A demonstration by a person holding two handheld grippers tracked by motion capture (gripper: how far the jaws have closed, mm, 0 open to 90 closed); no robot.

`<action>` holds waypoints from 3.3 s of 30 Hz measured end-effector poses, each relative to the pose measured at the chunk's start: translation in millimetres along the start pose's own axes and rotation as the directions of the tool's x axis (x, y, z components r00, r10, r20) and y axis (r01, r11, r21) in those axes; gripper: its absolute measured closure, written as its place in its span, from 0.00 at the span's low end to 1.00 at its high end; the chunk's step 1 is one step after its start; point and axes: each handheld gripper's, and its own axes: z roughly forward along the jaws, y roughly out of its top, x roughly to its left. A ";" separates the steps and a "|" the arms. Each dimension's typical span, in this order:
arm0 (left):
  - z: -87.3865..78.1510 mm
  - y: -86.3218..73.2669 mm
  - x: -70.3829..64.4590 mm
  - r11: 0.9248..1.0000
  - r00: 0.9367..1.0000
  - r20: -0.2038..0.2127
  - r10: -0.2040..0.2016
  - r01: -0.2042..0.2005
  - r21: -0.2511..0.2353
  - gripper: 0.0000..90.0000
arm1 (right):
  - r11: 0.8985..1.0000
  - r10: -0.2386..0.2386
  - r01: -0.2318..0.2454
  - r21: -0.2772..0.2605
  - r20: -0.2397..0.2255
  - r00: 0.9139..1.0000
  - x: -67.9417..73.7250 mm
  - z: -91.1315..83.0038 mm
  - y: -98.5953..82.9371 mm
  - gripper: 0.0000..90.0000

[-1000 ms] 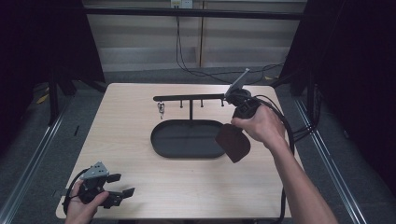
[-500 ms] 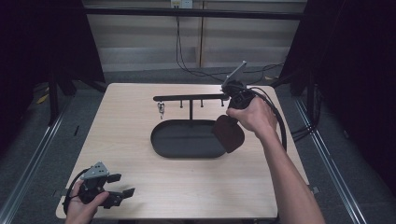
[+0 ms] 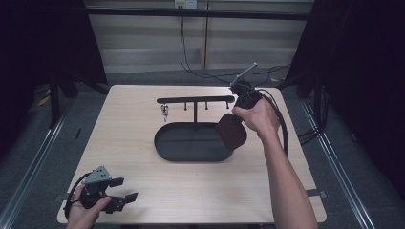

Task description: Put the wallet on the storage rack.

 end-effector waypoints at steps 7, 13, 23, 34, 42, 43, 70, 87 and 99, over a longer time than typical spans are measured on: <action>-0.2 -0.3 -0.1 1.000 1.000 0.002 0.000 0.000 0.004 0.21 | 0.997 0.049 -0.054 -0.062 -0.082 0.995 -12.1 14.1 -2.2 0.93; -0.3 -0.3 0.4 1.000 1.000 0.001 -0.001 0.001 0.004 0.21 | 0.992 0.075 -0.086 -0.089 -0.121 0.990 -20.6 25.5 -3.6 0.93; -0.6 -0.3 0.6 1.000 1.000 -0.002 0.000 0.000 0.005 0.21 | 0.983 0.113 -0.139 -0.120 -0.201 0.973 -29.6 55.2 -4.8 0.94; -0.8 -0.5 0.4 1.000 1.000 -0.002 -0.005 0.005 0.002 0.21 | 0.972 0.150 -0.194 -0.132 -0.287 0.946 -34.1 87.0 -7.4 0.94; -1.8 -0.7 1.3 1.000 1.000 -0.003 -0.007 0.007 -0.004 0.21 | 0.972 0.166 -0.211 -0.107 -0.326 0.931 -34.0 106.5 -6.2 0.93; -1.7 -0.6 1.3 1.000 1.000 -0.003 -0.007 0.007 -0.004 0.21 | 0.969 0.175 -0.222 -0.112 -0.327 0.929 -34.3 107.5 -6.7 0.93; -1.1 -0.5 0.8 1.000 1.000 -0.002 -0.004 0.004 0.001 0.21 | 0.958 0.152 -0.200 -0.205 -0.225 0.962 -38.4 100.2 -16.4 0.66; -1.0 -0.2 3.0 1.000 1.000 -0.008 -0.017 0.017 -0.003 0.21 | 0.921 0.039 -0.088 -0.380 -0.134 0.990 -26.1 77.1 -46.3 0.38; -2.5 -0.6 4.4 0.999 0.999 -0.017 -0.034 0.033 -0.021 0.21 | 0.886 0.010 -0.089 -0.455 -0.172 0.985 -34.4 79.5 -88.3 0.31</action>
